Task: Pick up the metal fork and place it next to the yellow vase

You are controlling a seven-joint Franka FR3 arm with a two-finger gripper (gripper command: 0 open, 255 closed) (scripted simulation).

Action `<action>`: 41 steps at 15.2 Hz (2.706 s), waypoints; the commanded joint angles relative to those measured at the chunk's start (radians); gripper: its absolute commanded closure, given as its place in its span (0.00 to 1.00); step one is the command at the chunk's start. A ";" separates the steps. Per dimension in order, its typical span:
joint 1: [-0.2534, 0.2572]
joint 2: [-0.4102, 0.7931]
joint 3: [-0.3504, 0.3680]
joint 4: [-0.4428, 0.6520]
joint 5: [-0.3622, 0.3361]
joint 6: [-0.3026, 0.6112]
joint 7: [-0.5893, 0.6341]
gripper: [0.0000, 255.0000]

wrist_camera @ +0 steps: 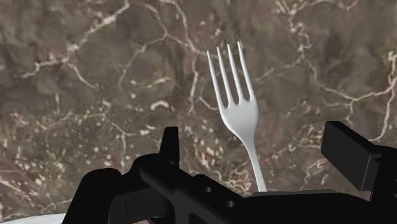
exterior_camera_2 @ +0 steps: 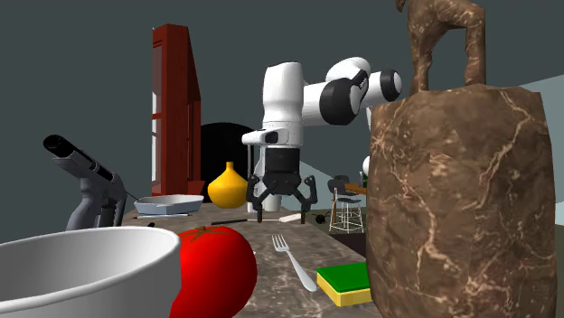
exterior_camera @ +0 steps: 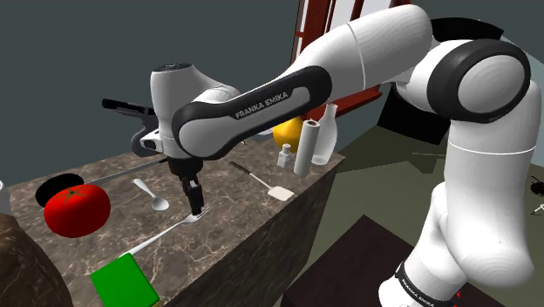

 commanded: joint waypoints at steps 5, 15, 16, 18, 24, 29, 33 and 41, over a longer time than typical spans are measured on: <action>0.017 0.057 0.008 0.003 -0.022 0.048 -0.016 0.00; 0.018 0.078 0.004 -0.016 -0.030 0.088 -0.011 0.00; 0.018 0.078 0.004 -0.016 -0.030 0.088 -0.011 0.00; 0.018 0.078 0.004 -0.016 -0.030 0.088 -0.011 1.00; 0.019 0.080 0.004 -0.012 -0.030 0.086 -0.010 1.00; 0.016 0.059 0.007 -0.002 -0.023 0.056 -0.016 1.00; 0.014 0.036 0.011 0.021 -0.014 0.011 -0.023 1.00; 0.012 -0.001 0.016 0.078 0.000 -0.082 -0.035 1.00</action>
